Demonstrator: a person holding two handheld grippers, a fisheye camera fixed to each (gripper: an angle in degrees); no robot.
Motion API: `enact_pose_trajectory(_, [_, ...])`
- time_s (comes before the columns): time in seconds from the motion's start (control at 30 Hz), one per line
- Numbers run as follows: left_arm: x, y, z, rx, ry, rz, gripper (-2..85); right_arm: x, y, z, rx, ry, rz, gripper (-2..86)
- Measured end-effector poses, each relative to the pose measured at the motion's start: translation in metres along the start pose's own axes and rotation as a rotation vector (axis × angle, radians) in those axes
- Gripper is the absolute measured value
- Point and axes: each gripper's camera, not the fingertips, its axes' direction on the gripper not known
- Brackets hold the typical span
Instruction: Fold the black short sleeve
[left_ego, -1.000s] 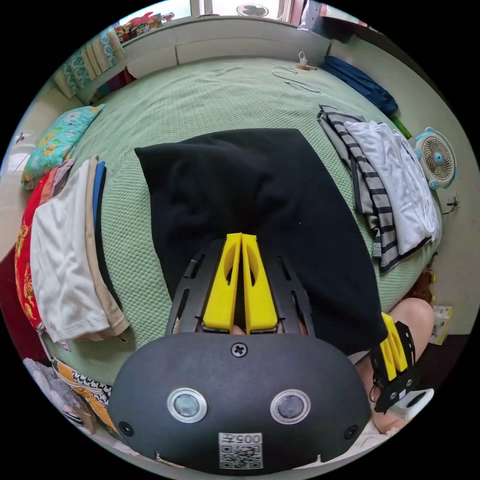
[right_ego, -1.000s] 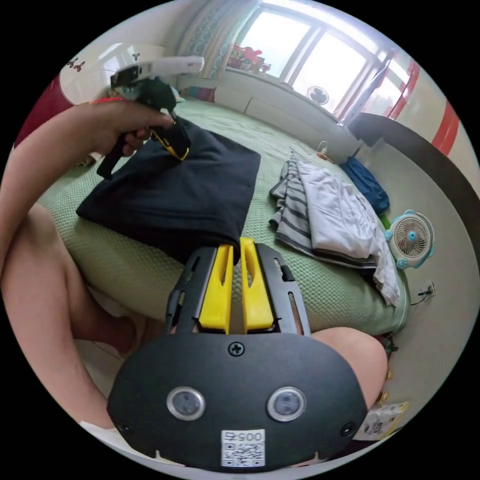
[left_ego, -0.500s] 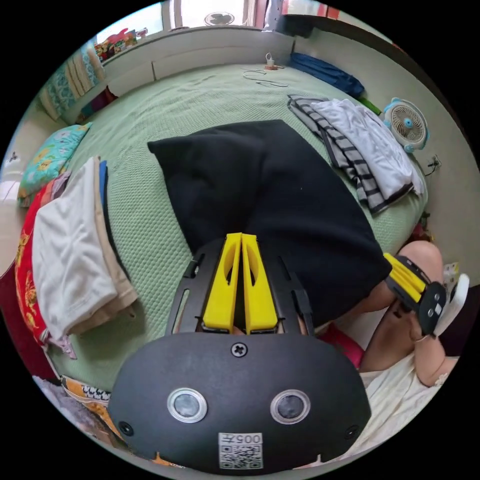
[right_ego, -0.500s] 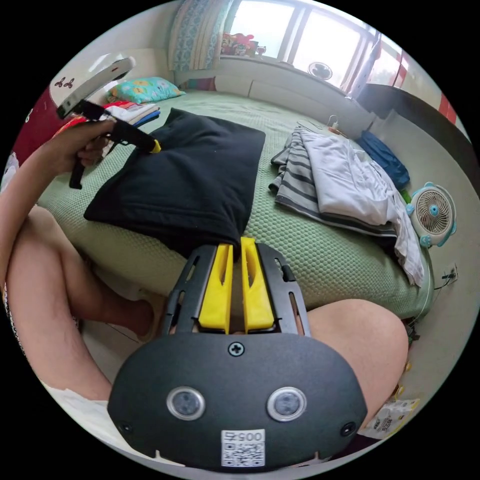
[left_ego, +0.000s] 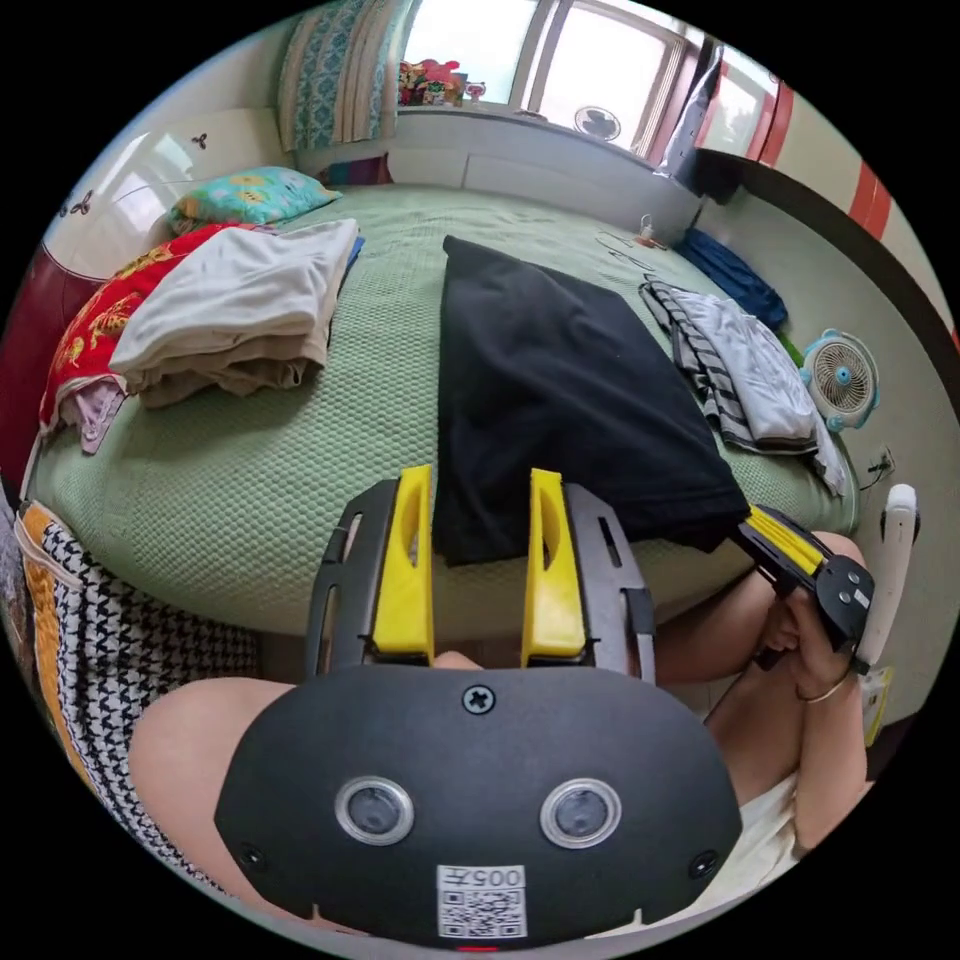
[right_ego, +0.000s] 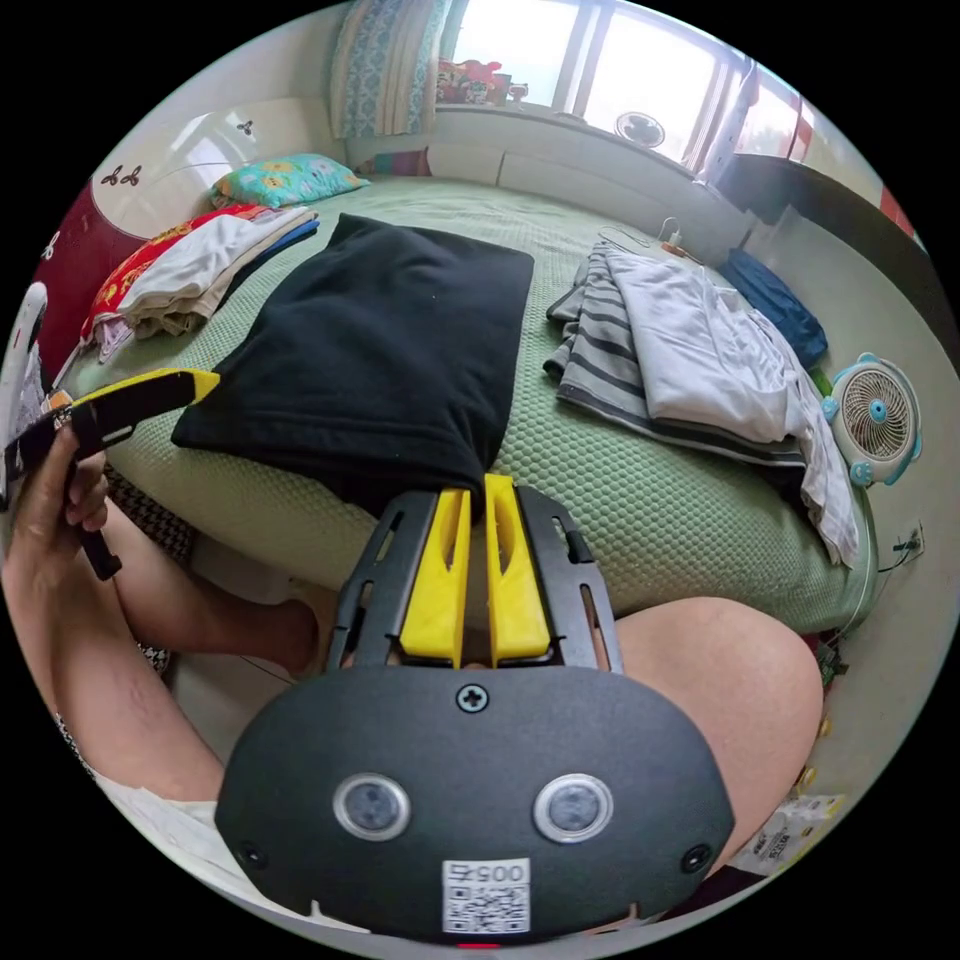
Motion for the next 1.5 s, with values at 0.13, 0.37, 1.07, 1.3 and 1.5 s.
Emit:
enact_pose_trajectory(0.13, [-0.008, 0.008, 0.001, -0.039, 0.006, -0.010, 13.6, 0.005, -0.011, -0.004, 0.005, 0.001, 0.003, -0.8])
enact_pose_trajectory(0.37, [-0.017, 0.022, -0.035, -0.059, 0.048, 0.028, 4.2, 0.020, -0.027, -0.021, -0.049, -0.048, 0.059, -0.6])
enact_pose_trajectory(1.07, [-0.049, 0.037, -0.085, -0.067, 0.083, -0.074, 4.4, -0.095, -0.368, 0.031, 0.042, -0.096, -0.277, 6.0])
enact_pose_trajectory(1.3, [-0.064, 0.036, -0.116, -0.019, 0.095, -0.054, 4.3, -0.087, -0.422, 0.048, 0.047, -0.153, -0.189, -1.3])
enact_pose_trajectory(1.5, [-0.074, 0.038, -0.130, -0.056, 0.071, -0.048, 4.3, -0.099, -0.439, 0.078, -0.066, -0.145, -0.244, -0.4])
